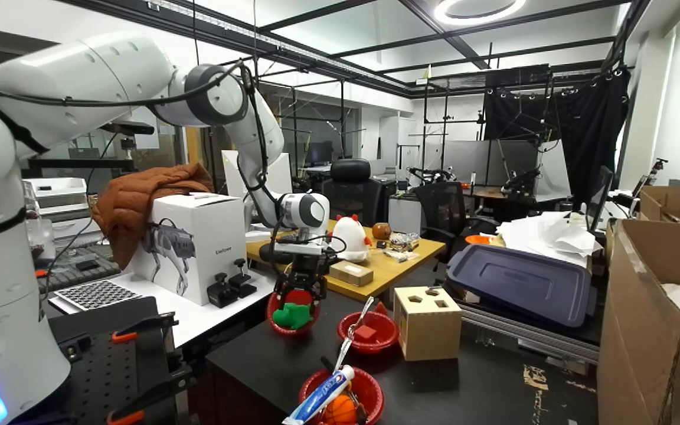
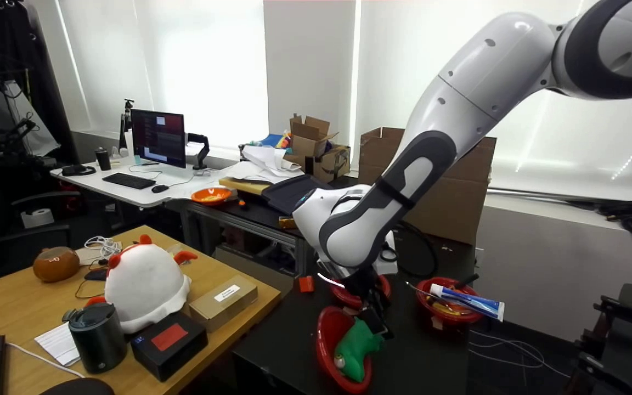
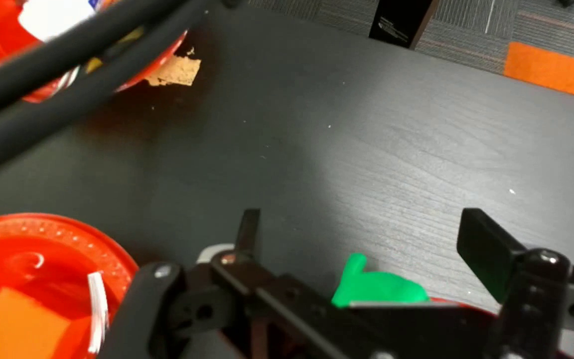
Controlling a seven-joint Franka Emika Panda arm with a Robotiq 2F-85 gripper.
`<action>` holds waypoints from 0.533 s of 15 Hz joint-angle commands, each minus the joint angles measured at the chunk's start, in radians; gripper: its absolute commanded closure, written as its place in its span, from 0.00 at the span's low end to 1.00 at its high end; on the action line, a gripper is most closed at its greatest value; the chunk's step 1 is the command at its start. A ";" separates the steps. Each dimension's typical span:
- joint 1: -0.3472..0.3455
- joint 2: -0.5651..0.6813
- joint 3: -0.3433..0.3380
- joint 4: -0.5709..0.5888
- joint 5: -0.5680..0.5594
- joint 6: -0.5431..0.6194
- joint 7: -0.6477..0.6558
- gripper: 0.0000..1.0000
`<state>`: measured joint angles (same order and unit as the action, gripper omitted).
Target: Move the empty red bowl forwards, place the green plush toy inside the bowl
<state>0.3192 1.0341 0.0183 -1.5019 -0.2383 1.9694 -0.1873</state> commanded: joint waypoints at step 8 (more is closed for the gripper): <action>-0.116 -0.373 0.074 -0.412 0.026 0.144 0.056 0.00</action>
<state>0.2439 0.7776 0.0603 -1.7885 -0.2329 2.0586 -0.1492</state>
